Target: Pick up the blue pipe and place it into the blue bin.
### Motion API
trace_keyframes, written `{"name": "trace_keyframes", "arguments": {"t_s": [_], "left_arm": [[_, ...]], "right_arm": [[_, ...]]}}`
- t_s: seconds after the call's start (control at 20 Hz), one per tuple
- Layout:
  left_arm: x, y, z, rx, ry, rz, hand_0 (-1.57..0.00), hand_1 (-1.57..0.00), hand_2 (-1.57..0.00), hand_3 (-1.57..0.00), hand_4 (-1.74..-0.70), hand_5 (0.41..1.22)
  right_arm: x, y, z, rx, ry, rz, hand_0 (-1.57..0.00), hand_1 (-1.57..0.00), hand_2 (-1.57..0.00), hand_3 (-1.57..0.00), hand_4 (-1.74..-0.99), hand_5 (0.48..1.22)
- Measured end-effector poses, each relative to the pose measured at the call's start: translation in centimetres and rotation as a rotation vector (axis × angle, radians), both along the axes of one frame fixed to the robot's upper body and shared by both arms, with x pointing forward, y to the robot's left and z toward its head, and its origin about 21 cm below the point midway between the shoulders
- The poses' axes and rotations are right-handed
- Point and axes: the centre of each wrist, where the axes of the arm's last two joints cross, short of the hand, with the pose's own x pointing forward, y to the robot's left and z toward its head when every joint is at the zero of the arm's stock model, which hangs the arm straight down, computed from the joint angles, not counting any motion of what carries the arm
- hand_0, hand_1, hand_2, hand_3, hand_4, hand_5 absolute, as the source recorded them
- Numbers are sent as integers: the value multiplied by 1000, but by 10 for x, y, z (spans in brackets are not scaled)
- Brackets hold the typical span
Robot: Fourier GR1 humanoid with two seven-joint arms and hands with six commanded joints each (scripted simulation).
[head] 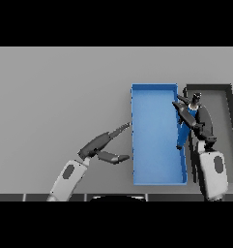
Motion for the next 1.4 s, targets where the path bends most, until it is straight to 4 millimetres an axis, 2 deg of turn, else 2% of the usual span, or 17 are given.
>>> {"name": "trace_keyframes", "arguments": {"t_s": [0.1, 0.15, 0.25, 0.35, 0.4, 0.45, 0.55, 0.65, 0.7, 0.8, 0.9, 1.05, 1.4], "left_arm": [[1, 0, -1, 21, -1, 8, 1, 1, 1, 1, -923, 476], [2, -3, 1, 23, -7, 11, 1, 1, 1, 1, -923, 478], [1, 1, 1, 13, -12, 8, 1, 1, 1, 1, -922, 481], [4, 0, 0, 22, -13, 17, 1, 1, 1, 1, -919, 486], [2, -3, -2, 23, -13, 12, 1, 1, 1, 1, -918, 489], [1, -3, 1, 9, -25, 7, 1, 1, 1, 1, -920, 491], [3, -2, 1, 23, -17, 13, 1, 1, 1, 1, -921, 493], [4, -1, 1, 21, -10, 17, 1, 1, 1, 1, -924, 493], [3, -3, 2, 19, -9, 12, 1, 1, 1, 1, -925, 494], [3, 0, 1, 13, -9, 10, 1, 1, 1, 1, -924, 494], [0, -1, 1, 5, -13, 10, 1, 1, 1, 1, -926, 496], [2, -1, 0, 12, -7, 7, 1, 1, 1, 1, -929, 496], [1, 1, -4, 15, 0, 3, 1, 1, 1, 1, -931, 495]], "right_arm": [[-4, -1, -11, 32, 70, -24, -1571, -1571, -1571, -1571, -1497, 1221], [-5, 1, -16, 36, 104, -17, -1571, -1571, -1571, -1257, -1546, 1221], [-6, 4, -25, 50, 177, -19, -1571, -1571, -1571, -804, -1616, 1221], [-11, 4, -34, 69, 251, -39, -1571, -1571, -1571, -514, -1661, 1221], [-11, 8, -38, 78, 290, -52, -1571, -1571, -1571, -411, -1677, 1171], [-10, 9, -38, 100, 324, -58, -1571, -1571, -1518, -455, -1626, 1161], [-9, 11, -40, 110, 370, -73, -1084, -1025, -987, -291, -1469, 1148], [-9, 9, -40, 113, 402, -102, -693, -656, -631, -186, -1370, 1125], [-9, 9, -40, 104, 414, -104, -554, -525, -505, -148, -1339, 1108], [-5, 8, -39, 1, 421, -59, -354, -335, -323, -95, -1279, 1010], [-7, 7, -38, -146, 436, 1, -227, -214, -206, -60, -1233, 913], [-11, 11, -36, -245, 478, 102, -115, -109, -105, -30, -1190, 809], [-5, 18, -39, -317, 509, 161, -23, -22, -21, -6, -1095, 718]]}}
